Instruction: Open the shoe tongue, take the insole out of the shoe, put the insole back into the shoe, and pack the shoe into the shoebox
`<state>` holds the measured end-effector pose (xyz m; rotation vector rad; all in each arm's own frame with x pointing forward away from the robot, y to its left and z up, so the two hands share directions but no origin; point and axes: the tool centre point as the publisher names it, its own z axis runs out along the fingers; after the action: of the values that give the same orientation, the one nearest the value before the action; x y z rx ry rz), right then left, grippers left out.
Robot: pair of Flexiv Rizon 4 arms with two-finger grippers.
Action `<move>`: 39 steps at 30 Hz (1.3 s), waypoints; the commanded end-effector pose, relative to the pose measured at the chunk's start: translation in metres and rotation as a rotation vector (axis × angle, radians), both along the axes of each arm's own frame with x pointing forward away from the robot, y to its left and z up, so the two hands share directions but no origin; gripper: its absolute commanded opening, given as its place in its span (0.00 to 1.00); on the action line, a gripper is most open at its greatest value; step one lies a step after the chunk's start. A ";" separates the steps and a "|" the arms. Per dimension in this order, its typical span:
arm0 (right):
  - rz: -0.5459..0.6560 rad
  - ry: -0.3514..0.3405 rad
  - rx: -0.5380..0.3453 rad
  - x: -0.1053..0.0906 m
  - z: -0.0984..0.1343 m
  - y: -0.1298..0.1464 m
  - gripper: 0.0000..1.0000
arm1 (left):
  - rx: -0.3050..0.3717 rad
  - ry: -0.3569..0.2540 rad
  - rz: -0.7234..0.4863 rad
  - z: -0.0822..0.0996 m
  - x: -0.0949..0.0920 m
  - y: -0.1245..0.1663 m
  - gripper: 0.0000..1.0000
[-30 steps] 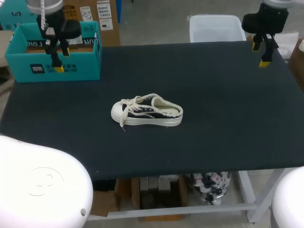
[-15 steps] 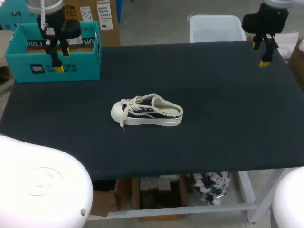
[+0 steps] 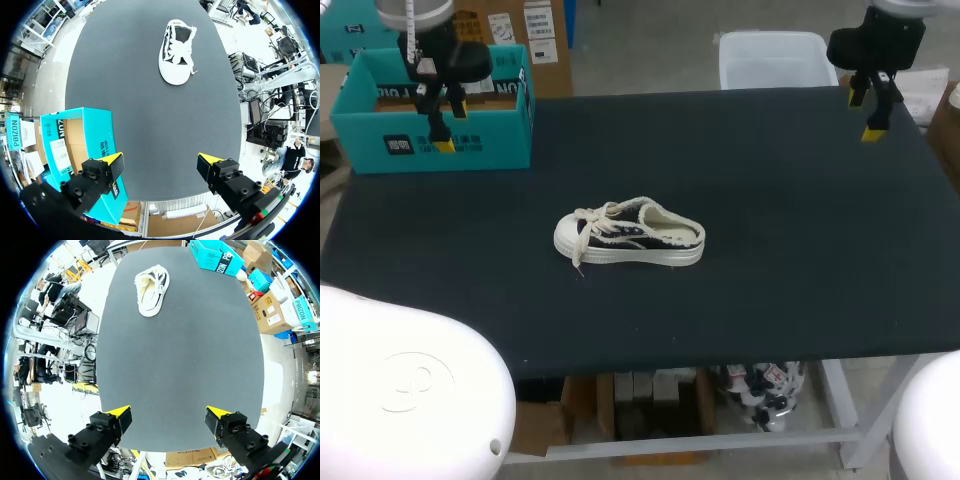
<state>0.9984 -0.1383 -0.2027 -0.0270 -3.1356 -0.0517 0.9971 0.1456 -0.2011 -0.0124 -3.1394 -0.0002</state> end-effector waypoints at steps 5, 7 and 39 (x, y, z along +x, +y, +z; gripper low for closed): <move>-0.033 -0.016 0.064 -0.006 -0.022 0.026 1.00 | -0.015 0.005 0.038 -0.002 -0.022 -0.021 1.00; -0.050 -0.024 0.076 -0.009 -0.029 0.035 1.00 | -0.016 0.013 0.081 -0.004 -0.027 -0.028 1.00; -0.104 -0.108 0.258 -0.027 -0.091 0.122 1.00 | -0.059 0.056 0.614 -0.018 -0.046 -0.077 1.00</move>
<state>0.9729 -0.0156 -0.2932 -0.1894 -3.1971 -0.4691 0.9507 0.0692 -0.2192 0.9179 -2.9424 0.0926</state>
